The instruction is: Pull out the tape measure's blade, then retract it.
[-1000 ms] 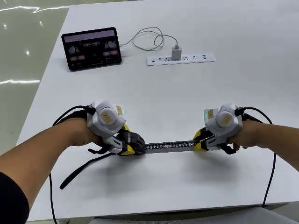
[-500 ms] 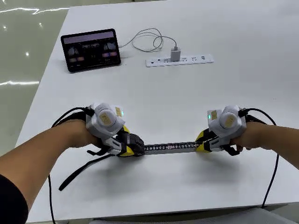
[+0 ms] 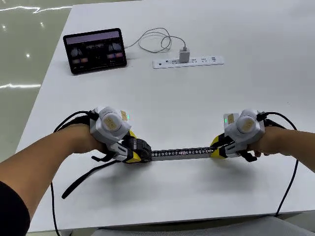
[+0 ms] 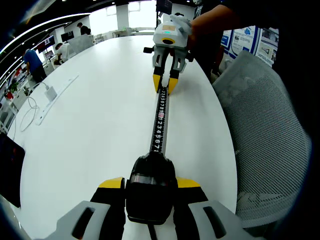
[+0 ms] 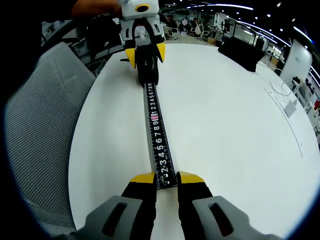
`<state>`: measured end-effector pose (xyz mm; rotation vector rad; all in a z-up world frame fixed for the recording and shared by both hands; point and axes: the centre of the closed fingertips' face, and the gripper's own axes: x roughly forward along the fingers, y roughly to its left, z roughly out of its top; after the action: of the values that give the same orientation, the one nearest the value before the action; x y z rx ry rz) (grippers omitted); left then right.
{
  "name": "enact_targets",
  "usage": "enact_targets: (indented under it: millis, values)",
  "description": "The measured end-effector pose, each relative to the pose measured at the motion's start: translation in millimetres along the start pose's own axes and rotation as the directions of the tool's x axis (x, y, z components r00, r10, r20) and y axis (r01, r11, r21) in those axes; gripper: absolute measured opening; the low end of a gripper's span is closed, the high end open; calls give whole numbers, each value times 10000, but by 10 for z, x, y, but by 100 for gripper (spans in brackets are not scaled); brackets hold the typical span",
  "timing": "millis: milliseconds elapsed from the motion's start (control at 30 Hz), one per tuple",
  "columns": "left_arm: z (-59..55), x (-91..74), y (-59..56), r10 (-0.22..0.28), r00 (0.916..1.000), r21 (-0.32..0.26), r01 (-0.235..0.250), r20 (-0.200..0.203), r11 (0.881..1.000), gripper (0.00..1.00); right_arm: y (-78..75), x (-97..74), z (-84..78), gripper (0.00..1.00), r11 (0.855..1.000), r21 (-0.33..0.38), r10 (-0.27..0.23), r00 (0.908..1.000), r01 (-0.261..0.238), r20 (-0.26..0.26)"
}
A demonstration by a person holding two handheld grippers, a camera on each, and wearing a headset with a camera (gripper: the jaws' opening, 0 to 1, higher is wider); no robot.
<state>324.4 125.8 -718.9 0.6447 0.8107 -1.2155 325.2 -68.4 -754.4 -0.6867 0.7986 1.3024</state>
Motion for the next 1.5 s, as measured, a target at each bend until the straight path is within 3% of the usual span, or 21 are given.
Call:
enact_targets:
  millis: [1500]
  values:
    - [-14,-9,2,39,10000,-29,-39,49,10000,33,-49,-172,-237,11,9998,156,-115,9994,121,-320]
